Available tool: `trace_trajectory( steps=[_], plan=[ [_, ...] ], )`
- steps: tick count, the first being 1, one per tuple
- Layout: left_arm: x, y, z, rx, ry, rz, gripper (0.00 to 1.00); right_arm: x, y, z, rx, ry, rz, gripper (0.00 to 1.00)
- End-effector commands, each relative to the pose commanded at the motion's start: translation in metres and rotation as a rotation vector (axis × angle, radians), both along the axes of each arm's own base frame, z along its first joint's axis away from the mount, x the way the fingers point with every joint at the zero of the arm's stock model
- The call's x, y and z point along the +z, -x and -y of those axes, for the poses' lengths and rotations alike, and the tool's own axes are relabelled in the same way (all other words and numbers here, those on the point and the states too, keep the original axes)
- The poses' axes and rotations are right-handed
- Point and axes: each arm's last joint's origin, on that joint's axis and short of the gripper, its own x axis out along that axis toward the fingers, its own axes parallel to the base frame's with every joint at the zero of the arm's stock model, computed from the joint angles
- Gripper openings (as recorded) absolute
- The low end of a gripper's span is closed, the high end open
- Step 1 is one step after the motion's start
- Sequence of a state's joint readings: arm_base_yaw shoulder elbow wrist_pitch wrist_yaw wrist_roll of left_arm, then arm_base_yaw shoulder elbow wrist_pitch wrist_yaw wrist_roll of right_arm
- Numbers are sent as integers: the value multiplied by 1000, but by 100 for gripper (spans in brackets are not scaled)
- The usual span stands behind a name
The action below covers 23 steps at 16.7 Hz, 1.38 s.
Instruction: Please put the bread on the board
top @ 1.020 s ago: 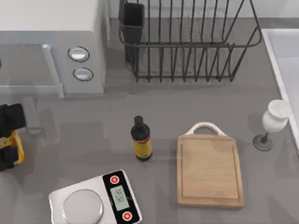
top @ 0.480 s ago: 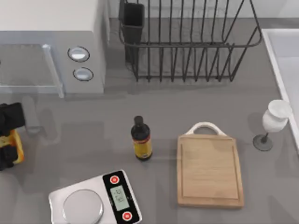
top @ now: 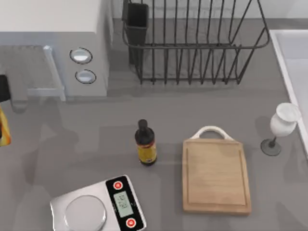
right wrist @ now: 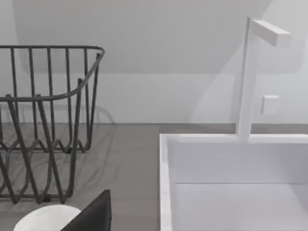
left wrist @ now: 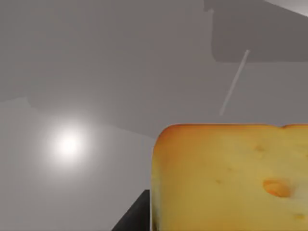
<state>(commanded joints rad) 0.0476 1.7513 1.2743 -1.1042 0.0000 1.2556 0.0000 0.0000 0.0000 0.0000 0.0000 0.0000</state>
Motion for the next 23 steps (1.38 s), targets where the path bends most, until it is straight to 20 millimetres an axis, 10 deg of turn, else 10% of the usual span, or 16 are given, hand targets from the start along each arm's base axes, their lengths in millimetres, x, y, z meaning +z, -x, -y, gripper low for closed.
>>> trace_trajectory(
  steps=[11,23],
  plan=[
    [8,2,15,47,-1,-53,0,0,0,0,0,0,0,100],
    [8,29,173,772,-284,-266,0,0,0,0,0,0,0,100]
  ],
)
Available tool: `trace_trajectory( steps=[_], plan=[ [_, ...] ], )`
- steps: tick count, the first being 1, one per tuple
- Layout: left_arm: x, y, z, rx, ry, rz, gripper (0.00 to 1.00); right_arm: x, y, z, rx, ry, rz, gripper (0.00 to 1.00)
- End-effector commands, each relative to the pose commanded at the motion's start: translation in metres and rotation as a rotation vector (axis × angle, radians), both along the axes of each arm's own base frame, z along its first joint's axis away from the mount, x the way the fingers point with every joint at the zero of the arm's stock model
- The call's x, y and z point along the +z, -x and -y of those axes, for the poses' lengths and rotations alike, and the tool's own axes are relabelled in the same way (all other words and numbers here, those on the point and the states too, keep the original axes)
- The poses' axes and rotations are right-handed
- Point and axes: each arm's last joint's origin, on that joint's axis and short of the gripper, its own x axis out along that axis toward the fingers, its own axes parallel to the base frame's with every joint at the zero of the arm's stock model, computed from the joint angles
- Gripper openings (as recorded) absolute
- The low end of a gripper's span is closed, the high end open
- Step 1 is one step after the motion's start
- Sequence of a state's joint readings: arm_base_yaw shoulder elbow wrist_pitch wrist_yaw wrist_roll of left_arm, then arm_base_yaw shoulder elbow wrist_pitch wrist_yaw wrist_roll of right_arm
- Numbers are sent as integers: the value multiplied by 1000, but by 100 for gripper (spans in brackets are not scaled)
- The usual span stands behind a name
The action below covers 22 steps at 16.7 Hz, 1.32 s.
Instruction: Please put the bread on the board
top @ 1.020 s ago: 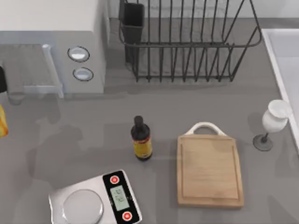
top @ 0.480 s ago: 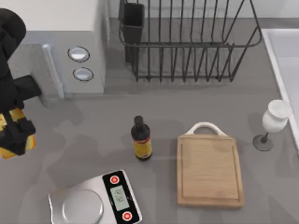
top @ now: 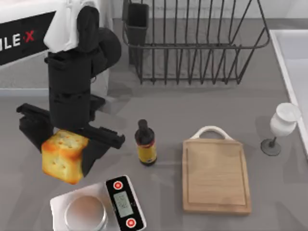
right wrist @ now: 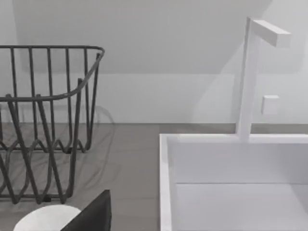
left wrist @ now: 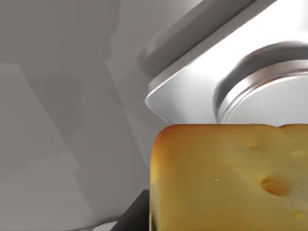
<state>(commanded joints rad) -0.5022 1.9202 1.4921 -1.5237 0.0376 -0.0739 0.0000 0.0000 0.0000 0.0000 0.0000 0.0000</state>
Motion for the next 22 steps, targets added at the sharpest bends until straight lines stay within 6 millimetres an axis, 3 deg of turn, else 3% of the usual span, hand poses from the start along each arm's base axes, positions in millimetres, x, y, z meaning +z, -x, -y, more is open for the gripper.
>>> trace_trajectory(
  steps=[7,12,17,22],
  plan=[
    [1,27,107,626,-299,145,0,0,0,0,0,0,0,100],
    [1,37,169,1104,-350,289,0,0,0,0,0,0,0,100],
    [-8,29,212,1553,-316,358,0,0,0,0,0,0,0,100],
    [-19,10,229,1852,-269,370,0,0,0,0,0,0,0,100]
  ],
)
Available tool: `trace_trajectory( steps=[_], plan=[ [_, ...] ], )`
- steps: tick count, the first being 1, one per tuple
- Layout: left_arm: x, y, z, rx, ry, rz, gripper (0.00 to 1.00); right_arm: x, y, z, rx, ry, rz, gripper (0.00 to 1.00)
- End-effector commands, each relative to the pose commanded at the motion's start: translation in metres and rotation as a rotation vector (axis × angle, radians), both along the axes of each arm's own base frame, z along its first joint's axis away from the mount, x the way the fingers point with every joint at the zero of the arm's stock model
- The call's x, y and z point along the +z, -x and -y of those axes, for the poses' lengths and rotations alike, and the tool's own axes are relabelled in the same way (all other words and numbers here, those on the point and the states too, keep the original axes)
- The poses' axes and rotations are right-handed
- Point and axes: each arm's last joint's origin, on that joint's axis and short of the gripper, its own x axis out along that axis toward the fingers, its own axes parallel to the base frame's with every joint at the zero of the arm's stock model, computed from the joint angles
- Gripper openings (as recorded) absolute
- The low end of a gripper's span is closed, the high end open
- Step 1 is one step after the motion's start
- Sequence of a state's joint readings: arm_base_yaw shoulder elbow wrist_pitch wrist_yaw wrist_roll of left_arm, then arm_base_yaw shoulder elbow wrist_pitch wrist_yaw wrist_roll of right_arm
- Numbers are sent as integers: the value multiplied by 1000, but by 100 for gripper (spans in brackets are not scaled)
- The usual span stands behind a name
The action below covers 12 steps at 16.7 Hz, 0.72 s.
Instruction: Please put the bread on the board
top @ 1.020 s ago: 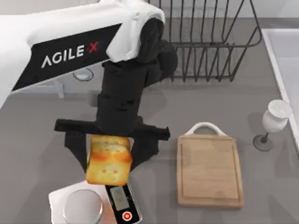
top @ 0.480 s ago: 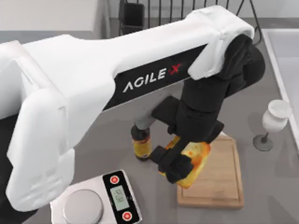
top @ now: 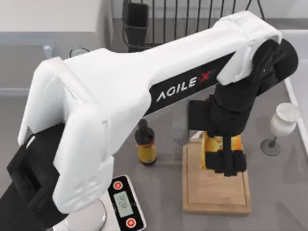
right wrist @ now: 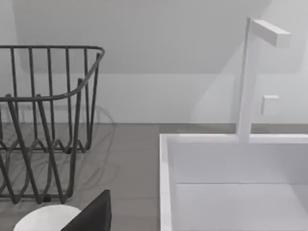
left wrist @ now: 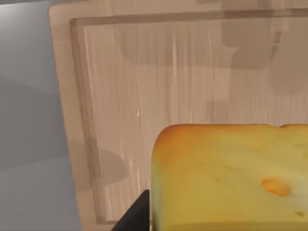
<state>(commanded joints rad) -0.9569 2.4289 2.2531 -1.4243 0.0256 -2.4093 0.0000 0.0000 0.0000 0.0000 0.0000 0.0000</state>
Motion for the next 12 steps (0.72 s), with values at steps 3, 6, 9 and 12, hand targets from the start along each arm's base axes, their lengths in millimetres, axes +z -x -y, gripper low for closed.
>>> trace_trajectory(
  steps=[3,6,9,12],
  plan=[
    [-4,-9,1,77,14,27,0,0,0,0,0,0,0,100],
    [-4,-10,1,88,16,31,0,0,0,0,0,0,0,100],
    [-4,-8,2,80,17,30,0,0,0,0,0,0,0,100],
    [-10,-9,2,81,17,30,0,0,0,0,0,0,0,100]
  ],
)
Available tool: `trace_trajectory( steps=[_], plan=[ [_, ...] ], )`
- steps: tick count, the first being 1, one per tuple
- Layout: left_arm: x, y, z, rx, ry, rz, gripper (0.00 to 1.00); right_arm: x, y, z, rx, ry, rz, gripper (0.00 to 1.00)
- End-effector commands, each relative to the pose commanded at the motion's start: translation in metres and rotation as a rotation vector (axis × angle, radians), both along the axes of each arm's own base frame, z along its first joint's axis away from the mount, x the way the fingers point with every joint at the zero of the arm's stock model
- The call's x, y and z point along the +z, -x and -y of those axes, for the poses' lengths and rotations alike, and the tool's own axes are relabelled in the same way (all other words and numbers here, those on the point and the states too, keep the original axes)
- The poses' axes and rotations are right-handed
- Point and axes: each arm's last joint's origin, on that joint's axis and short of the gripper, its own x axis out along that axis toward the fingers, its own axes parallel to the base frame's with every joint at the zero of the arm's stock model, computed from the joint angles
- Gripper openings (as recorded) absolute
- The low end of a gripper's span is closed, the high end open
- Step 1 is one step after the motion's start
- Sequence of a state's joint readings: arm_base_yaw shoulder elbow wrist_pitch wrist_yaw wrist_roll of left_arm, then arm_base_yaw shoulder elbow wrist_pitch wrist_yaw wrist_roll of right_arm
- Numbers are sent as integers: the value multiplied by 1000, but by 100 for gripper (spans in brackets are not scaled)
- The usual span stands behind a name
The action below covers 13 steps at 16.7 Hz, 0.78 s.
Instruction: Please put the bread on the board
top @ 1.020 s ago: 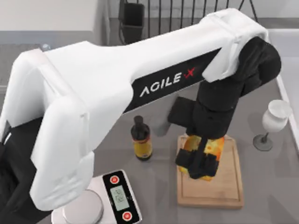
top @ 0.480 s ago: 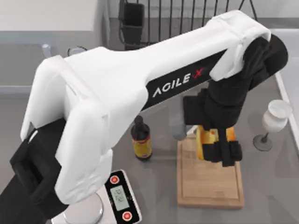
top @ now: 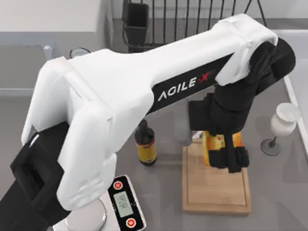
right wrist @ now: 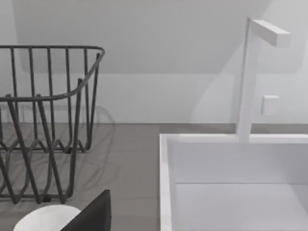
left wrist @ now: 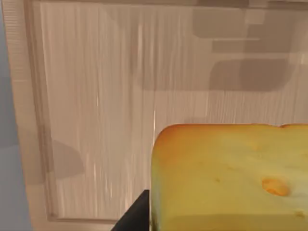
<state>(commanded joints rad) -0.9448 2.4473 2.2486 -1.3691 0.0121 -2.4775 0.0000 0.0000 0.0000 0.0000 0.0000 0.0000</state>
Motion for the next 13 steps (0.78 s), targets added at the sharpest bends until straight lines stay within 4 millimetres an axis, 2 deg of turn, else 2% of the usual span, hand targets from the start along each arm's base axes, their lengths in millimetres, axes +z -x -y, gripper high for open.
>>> trace_trajectory(
  steps=[13],
  plan=[
    [-40,-1,0,7,0,1,0,0,0,0,0,0,0,100]
  ],
)
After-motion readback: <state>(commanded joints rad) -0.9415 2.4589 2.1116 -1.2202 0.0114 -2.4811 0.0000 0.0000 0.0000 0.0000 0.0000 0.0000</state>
